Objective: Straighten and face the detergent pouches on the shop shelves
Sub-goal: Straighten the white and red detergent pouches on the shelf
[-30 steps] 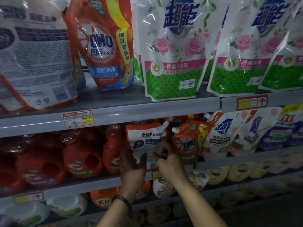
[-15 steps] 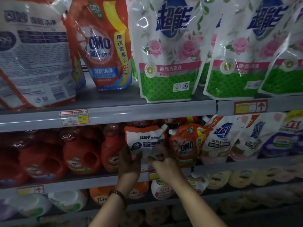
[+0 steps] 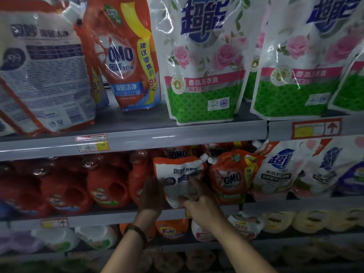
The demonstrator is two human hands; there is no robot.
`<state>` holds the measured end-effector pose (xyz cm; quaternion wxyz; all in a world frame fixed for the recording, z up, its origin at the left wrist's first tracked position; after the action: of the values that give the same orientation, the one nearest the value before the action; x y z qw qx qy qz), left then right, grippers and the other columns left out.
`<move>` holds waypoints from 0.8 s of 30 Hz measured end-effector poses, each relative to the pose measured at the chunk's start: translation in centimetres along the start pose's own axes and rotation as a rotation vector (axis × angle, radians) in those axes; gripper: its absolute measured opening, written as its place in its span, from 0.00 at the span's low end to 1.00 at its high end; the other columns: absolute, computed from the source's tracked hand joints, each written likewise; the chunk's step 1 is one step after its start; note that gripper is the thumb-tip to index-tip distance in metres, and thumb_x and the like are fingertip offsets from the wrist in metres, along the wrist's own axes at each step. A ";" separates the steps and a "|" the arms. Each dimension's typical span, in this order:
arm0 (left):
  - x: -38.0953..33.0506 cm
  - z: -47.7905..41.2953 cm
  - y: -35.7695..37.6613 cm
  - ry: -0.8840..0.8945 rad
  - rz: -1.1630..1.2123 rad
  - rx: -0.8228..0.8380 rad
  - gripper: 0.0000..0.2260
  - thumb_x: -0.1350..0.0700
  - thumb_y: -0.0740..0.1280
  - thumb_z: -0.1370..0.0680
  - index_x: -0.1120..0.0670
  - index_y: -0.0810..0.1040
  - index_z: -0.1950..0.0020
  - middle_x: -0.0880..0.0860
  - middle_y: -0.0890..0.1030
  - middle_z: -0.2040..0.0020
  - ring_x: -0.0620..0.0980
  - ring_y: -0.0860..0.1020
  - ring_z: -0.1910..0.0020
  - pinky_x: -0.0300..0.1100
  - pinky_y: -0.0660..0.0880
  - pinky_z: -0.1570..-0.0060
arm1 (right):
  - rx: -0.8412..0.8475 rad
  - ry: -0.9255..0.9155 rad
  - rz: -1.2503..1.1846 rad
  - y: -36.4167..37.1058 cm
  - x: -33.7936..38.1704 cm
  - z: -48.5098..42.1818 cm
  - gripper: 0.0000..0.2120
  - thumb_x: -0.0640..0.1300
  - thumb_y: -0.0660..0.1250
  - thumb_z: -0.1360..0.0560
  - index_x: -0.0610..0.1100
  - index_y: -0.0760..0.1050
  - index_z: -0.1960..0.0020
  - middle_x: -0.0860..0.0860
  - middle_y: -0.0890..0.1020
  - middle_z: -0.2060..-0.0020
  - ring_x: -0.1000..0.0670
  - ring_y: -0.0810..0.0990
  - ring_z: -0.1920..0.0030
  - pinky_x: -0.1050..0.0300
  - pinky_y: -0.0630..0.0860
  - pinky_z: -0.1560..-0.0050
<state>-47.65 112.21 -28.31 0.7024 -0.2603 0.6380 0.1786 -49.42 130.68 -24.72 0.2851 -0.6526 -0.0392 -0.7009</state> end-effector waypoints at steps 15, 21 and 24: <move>-1.2 0.3 -0.8 0.003 0.194 0.200 0.09 0.63 0.66 0.16 0.66 0.81 0.39 0.59 0.87 0.46 0.49 0.86 0.49 0.32 0.80 0.55 | -0.137 -0.097 -0.064 2.1 2.0 0.4 0.25 0.42 0.74 0.21 0.66 0.70 0.34 0.70 0.76 0.42 0.66 0.77 0.39 0.83 0.67 0.52; -0.7 0.0 -0.8 0.035 0.331 0.137 0.11 0.62 0.65 0.15 0.66 0.82 0.36 0.61 0.86 0.41 0.53 0.86 0.43 0.35 0.82 0.51 | -0.195 -0.110 -0.062 3.0 3.1 1.0 0.25 0.46 0.75 0.22 0.71 0.69 0.38 0.66 0.79 0.40 0.67 0.78 0.40 0.71 0.74 0.43; -1.6 0.1 -0.8 0.082 0.329 0.128 0.11 0.64 0.65 0.15 0.66 0.81 0.36 0.61 0.86 0.40 0.54 0.84 0.41 0.37 0.82 0.48 | -0.190 -0.138 -0.066 3.0 4.0 1.3 0.24 0.42 0.75 0.22 0.70 0.71 0.42 0.69 0.78 0.43 0.74 0.76 0.44 0.77 0.72 0.48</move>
<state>-47.28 111.79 -26.64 0.6523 -0.1142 0.7100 0.2395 -46.83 127.30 -21.70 0.1956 -0.7218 -0.0138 -0.6638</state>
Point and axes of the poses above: each hand's wrist, its own z-axis away from the middle knuckle, its own y-axis out of the palm, x = y × z, the point moved 4 cm from there along -z, towards the middle knuckle
